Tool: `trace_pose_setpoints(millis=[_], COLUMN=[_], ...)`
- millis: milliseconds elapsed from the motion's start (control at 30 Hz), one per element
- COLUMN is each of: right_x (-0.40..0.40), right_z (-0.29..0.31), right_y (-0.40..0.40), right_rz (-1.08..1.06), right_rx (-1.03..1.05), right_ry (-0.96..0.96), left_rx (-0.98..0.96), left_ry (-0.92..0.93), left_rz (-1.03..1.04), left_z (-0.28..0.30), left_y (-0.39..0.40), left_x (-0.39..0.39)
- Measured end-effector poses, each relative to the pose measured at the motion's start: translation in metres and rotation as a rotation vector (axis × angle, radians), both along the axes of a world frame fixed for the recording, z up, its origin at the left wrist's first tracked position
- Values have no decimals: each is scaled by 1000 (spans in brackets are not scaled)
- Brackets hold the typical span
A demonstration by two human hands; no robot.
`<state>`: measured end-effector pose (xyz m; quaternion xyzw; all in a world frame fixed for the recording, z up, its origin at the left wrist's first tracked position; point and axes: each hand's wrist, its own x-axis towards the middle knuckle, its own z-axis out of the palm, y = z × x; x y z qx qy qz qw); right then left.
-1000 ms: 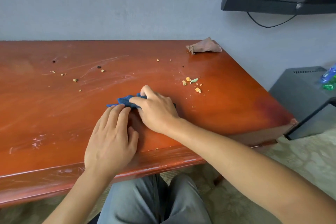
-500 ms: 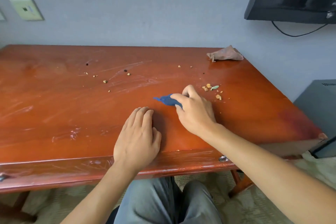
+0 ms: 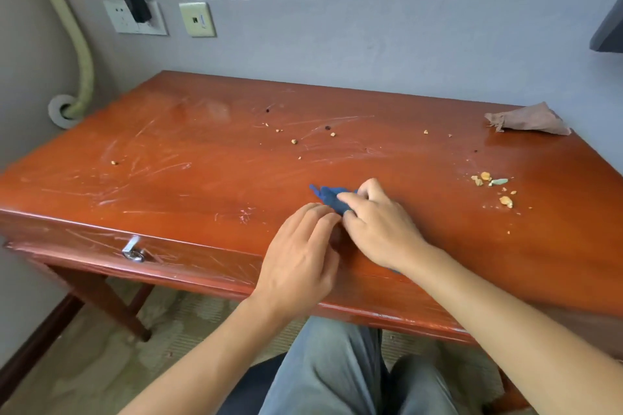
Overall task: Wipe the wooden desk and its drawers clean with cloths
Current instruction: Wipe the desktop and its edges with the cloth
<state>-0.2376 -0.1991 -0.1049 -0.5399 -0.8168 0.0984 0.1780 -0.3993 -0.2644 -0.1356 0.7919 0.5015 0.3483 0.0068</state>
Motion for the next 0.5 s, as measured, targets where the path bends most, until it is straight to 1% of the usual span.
trace_pose_setpoints(millis=[67, 100, 133, 200, 267, 333, 400, 433, 500], right_x=[-28, -37, -42, -40, -28, -10, 6, 13, 22], right_z=[-3, -4, -6, -9, -14, -19, -20, -19, -18], right_y=[-20, -20, -13, 6, 27, 44, 50, 48, 31], right_rz=[270, 354, 391, 341, 196, 33, -86, -99, 11], right_rx=[39, 54, 76, 157, 225, 251, 249, 235, 190], right_ry=[74, 81, 71, 20, -39, -84, -90, -84, -65], left_rx=[41, 59, 73, 85, 93, 108, 118, 119, 121], left_ry=[-16, -10, 7, 41, 61, 91, 122, 134, 158], left_rz=[91, 136, 167, 197, 201, 178, 146, 132, 114], left_z=[-9, -13, -17, -22, -24, -24, -21, -19, -14], left_y=[-5, -6, -8, -10, -9, -4, 5, 10, 19], left_x=[-24, -35, -43, -54, -58, -58, -54, -50, -43])
